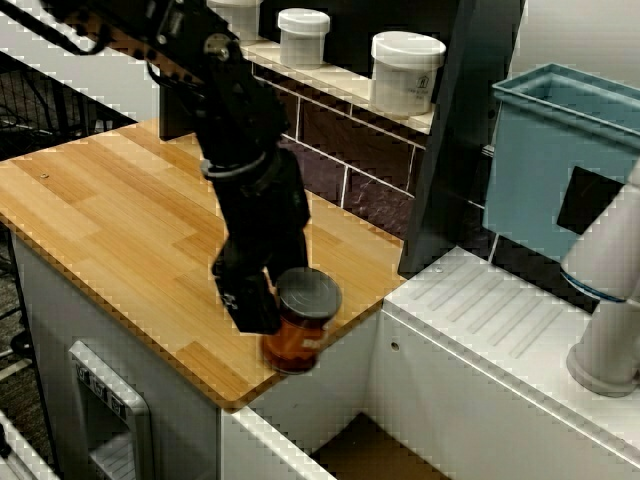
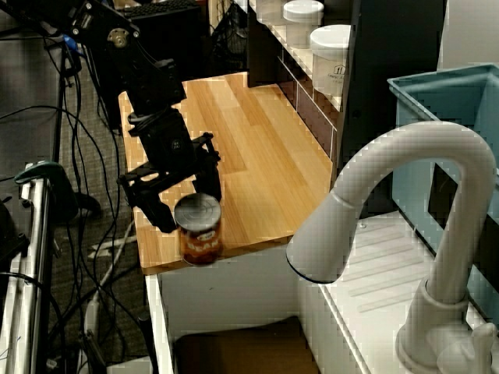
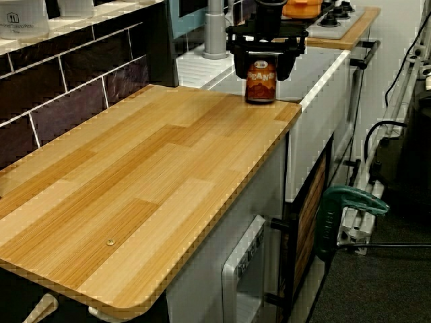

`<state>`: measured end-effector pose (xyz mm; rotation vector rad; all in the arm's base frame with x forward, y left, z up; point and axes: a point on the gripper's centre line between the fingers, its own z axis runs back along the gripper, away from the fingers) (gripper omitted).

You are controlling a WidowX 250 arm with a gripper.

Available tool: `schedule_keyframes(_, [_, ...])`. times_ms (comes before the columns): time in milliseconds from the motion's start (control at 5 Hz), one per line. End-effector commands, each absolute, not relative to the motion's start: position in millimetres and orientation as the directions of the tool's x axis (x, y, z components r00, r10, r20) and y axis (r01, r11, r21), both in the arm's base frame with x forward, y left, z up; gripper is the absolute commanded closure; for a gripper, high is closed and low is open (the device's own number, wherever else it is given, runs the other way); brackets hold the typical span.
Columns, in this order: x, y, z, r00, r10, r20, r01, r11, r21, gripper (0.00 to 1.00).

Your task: Push into sink

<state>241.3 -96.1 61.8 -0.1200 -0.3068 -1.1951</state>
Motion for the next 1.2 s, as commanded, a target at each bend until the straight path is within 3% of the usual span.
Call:
schedule_keyframes(0, [269.4, -111.7, 66.0, 0.341, -0.887, 0.313, 0.920, 0.383, 0.083, 0.00])
schedule_keyframes(1000, [277.3, -114.7, 73.2, 0.377, -0.878, 0.295, 0.894, 0.428, 0.132, 0.00])
